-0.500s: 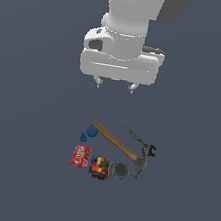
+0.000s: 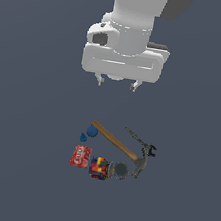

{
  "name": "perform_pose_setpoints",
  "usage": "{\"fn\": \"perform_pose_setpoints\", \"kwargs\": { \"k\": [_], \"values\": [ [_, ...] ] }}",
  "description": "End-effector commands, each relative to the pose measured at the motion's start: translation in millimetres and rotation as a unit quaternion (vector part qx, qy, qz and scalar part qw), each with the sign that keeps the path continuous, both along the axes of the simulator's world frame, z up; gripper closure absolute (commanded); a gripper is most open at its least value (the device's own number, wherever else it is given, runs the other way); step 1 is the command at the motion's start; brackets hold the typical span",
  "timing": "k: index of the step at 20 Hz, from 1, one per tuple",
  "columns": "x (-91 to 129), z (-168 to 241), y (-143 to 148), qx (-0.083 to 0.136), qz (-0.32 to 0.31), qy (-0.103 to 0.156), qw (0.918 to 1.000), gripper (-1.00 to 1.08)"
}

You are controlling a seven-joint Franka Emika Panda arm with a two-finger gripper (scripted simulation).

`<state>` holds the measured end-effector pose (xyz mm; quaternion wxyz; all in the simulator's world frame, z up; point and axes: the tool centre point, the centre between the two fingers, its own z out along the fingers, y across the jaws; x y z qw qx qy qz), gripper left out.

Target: Pick up a designated object from a clutter of objects.

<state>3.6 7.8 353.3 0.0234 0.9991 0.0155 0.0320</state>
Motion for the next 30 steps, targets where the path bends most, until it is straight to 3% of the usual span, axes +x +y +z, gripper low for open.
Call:
{"fn": "perform_pose_setpoints", "kwargs": {
  "k": [1,10,18,23,30],
  "values": [
    [1,4,1,-0.003,0.004,-0.004,1.0000,-0.92],
    [7,-14,-5,0.004,-0.025,-0.001,0.9997,-0.92],
    [24,-69,-27,0.020,-0.118,0.005,0.9928,-0.92],
    [33,-124,-51,0.031,-0.209,0.011,0.9773,-0.92],
    [34,-200,-87,0.037,-0.333,0.017,0.9421,-0.92]
  ]
}}
